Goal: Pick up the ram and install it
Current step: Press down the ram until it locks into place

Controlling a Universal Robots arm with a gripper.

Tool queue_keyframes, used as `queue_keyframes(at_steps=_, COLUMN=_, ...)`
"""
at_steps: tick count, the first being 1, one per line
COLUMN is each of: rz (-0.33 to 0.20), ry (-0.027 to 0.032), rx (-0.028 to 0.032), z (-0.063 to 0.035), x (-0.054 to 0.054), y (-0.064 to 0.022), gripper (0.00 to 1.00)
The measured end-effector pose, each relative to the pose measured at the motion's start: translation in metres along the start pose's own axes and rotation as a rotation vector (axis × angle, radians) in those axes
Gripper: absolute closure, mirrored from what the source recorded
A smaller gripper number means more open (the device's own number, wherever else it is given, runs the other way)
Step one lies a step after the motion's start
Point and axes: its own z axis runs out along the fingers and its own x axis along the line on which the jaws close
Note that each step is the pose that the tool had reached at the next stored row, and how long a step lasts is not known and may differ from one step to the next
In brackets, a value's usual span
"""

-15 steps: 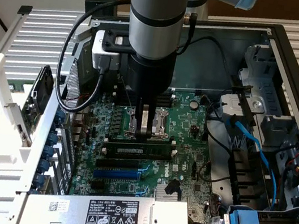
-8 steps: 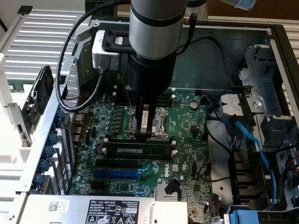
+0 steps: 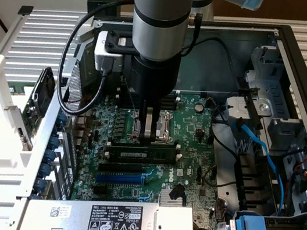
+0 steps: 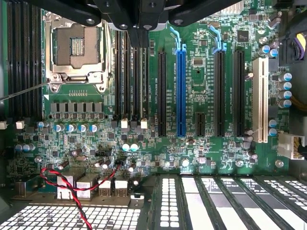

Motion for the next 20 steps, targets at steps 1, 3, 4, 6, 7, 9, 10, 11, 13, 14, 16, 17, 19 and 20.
queue_keyframes(at_steps=1, rz=0.000, ry=0.0000, rx=0.0000, z=0.0000, x=0.0000, y=0.0000, gripper=0.90)
queue_keyframes(at_steps=3, rz=0.000, ry=0.0001, rx=-0.0001, z=0.0000, x=-0.0004, y=-0.0002, gripper=0.90)
queue_keyframes(at_steps=4, rz=0.000, ry=0.0002, rx=-0.0001, z=0.0001, x=-0.0009, y=-0.0004, gripper=0.90)
queue_keyframes(at_steps=6, rz=0.000, ry=0.0000, rx=0.0000, z=0.0005, x=-0.0016, y=-0.0004, gripper=0.90)
queue_keyframes(at_steps=7, rz=0.000, ry=0.0000, rx=0.0000, z=0.0008, x=-0.0016, y=-0.0005, gripper=0.90)
queue_keyframes(at_steps=9, rz=0.000, ry=0.0001, rx=0.0000, z=0.0018, x=-0.0016, y=-0.0005, gripper=0.90)
queue_keyframes(at_steps=10, rz=0.000, ry=0.0003, rx=-0.0002, z=0.0019, x=-0.0016, y=-0.0005, gripper=0.90)
queue_keyframes(at_steps=11, rz=0.000, ry=0.0004, rx=-0.0002, z=0.0019, x=-0.0016, y=-0.0005, gripper=0.90)
queue_keyframes(at_steps=13, rz=0.000, ry=0.0002, rx=0.0000, z=0.0022, x=-0.0016, y=-0.0005, gripper=0.90)
queue_keyframes(at_steps=14, rz=0.000, ry=-0.0001, rx=0.0002, z=0.0028, x=-0.0019, y=-0.0005, gripper=0.90)
queue_keyframes(at_steps=16, rz=0.000, ry=0.0001, rx=0.0001, z=0.0040, x=-0.0020, y=-0.0006, gripper=0.90)
queue_keyframes(at_steps=17, rz=0.000, ry=0.0002, rx=0.0000, z=0.0057, x=-0.0023, y=-0.0006, gripper=0.90)
queue_keyframes(at_steps=19, rz=0.000, ry=0.0003, rx=-0.0001, z=0.0071, x=-0.0030, y=-0.0009, gripper=0.90)
queue_keyframes(at_steps=20, rz=0.000, ry=0.0003, rx=-0.0001, z=0.0077, x=-0.0033, y=-0.0011, gripper=0.90)
